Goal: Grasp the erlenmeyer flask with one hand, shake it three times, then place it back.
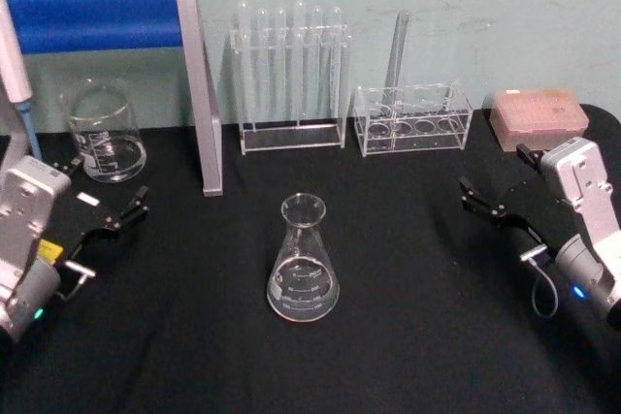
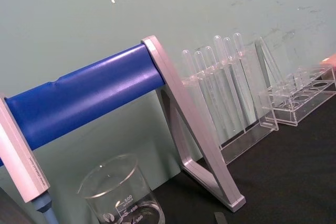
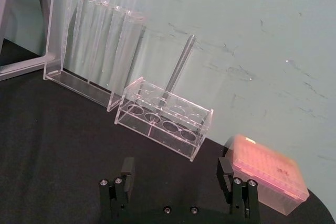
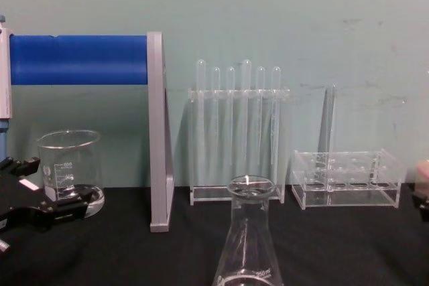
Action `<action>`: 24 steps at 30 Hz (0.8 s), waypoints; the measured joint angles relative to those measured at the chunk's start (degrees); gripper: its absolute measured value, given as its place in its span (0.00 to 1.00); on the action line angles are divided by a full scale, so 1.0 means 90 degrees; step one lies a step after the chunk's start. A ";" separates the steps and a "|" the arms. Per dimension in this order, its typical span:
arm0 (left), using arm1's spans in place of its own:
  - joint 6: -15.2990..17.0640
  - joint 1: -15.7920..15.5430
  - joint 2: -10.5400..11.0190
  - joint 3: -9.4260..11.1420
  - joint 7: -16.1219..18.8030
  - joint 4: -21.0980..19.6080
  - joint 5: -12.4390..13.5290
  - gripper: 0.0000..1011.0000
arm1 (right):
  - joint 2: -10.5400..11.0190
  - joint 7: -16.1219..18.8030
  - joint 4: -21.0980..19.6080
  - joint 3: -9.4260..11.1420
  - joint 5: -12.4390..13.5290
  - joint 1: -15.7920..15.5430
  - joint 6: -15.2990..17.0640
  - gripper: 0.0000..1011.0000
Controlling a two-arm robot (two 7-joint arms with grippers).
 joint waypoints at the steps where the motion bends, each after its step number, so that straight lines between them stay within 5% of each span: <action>1: 0.0000 0.0000 0.0000 0.0000 0.0000 0.0000 0.0000 0.99 | 0.0000 0.0000 0.0000 0.0000 0.0000 0.0000 0.0000 0.99; 24: 0.0000 0.0000 0.0000 0.0000 0.0000 0.0000 0.0000 0.99 | 0.0000 0.0000 0.0000 0.0000 0.0000 0.0000 0.0000 0.99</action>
